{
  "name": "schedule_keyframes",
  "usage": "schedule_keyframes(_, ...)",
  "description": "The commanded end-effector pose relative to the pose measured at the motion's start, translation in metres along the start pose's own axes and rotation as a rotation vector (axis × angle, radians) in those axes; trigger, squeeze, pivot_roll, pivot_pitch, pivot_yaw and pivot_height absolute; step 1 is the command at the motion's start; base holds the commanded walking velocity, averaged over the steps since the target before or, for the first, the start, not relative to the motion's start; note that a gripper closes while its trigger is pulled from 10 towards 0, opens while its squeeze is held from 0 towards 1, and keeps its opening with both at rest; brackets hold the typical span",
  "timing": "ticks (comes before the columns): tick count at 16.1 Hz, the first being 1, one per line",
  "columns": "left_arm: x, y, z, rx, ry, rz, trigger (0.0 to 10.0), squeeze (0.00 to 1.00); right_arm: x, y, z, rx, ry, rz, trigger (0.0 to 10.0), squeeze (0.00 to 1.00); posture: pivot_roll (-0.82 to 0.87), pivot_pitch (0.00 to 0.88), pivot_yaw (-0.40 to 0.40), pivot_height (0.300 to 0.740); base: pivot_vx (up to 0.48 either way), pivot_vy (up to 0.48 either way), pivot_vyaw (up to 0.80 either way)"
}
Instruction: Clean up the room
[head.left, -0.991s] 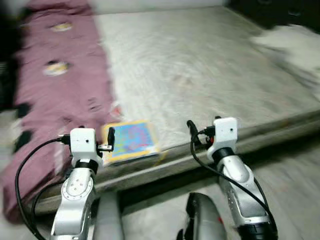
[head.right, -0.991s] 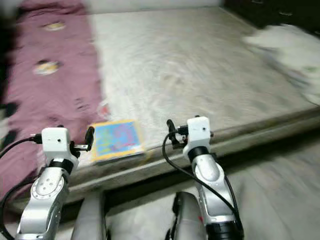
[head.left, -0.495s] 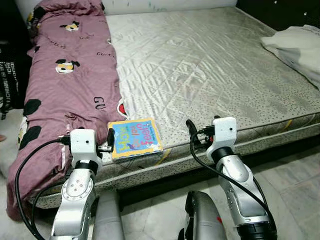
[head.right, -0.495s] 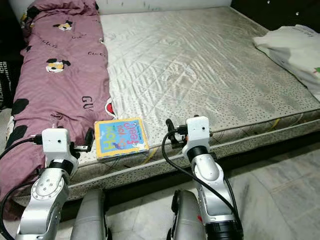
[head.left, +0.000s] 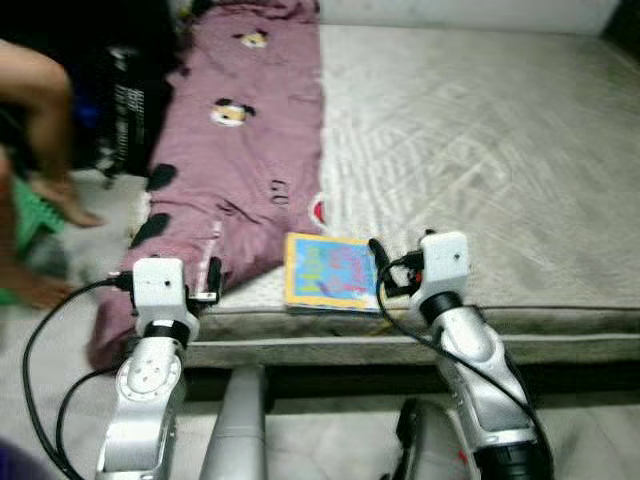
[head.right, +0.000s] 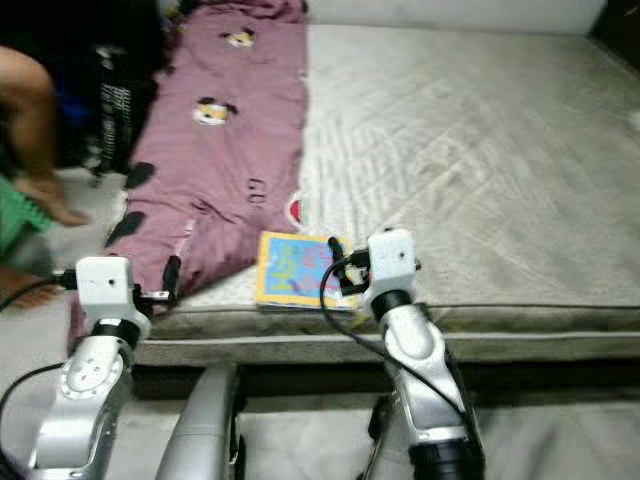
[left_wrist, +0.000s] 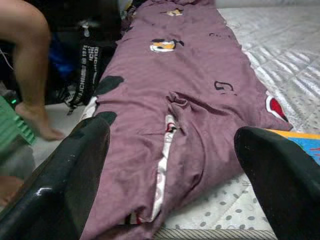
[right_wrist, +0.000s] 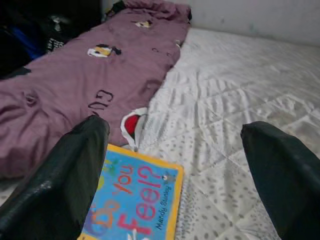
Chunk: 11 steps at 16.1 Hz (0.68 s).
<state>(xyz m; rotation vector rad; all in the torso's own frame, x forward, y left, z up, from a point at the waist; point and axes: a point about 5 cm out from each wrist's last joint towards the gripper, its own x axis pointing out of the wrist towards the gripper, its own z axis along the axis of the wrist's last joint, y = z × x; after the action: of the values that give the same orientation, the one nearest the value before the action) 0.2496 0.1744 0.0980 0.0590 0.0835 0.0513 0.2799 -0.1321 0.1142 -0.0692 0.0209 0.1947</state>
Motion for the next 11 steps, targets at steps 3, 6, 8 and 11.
schedule_keyframes(3,0.0009,-0.003,-0.0006,0.008,0.012,-0.011,10.0,0.0,-0.0021,-0.0039,-0.0018,0.027,0.003,-0.011,10.0,0.0,0.03,0.044,-0.041,0.55,0.0,0.0,0.0)
schedule_keyframes(6,0.0015,-0.0029,-0.0012,0.007,0.018,-0.01,10.0,0.0,-0.0013,-0.0039,-0.0026,0.02,0.013,-0.01,10.0,0.0,0.03,0.046,-0.042,0.535,0.0,0.0,0.0)
schedule_keyframes(8,0.0017,-0.0031,-0.0013,0.001,0.018,-0.012,10.0,0.0,-0.0012,-0.0039,-0.0025,0.021,0.013,-0.009,10.0,0.0,0.03,0.048,-0.041,0.535,0.0,0.0,0.0)
schedule_keyframes(11,0.0019,-0.003,-0.0002,-0.011,0.009,-0.017,10.0,0.0,-0.0009,-0.004,-0.0028,0.022,0.014,-0.011,10.0,0.0,0.02,0.048,-0.04,0.535,0.0,0.0,0.0)
